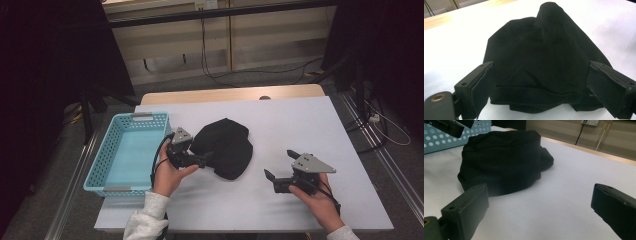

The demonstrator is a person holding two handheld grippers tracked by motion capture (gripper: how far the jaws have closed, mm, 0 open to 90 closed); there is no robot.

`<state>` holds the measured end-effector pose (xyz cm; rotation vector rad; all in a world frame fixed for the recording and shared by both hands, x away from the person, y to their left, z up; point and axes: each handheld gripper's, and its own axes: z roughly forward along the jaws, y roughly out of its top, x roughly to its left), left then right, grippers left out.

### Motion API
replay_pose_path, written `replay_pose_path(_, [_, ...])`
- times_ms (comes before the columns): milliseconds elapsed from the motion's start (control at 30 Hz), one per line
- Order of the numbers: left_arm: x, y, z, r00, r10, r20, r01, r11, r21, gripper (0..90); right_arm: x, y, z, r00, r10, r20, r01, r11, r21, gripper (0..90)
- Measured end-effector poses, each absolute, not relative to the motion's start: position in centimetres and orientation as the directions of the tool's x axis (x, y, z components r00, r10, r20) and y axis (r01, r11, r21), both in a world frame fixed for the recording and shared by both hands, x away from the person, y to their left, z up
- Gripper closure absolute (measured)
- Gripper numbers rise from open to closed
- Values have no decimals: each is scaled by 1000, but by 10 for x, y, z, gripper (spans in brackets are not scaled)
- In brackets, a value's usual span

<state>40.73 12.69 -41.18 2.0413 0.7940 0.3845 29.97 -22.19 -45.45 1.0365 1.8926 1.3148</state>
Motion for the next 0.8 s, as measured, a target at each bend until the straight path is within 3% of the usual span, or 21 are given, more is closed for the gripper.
replay_pose_path(800, [404,129,-412,742,670,-18,385,-404,830,91,317,-191,-457,-575,817,-50,286,257,923,17])
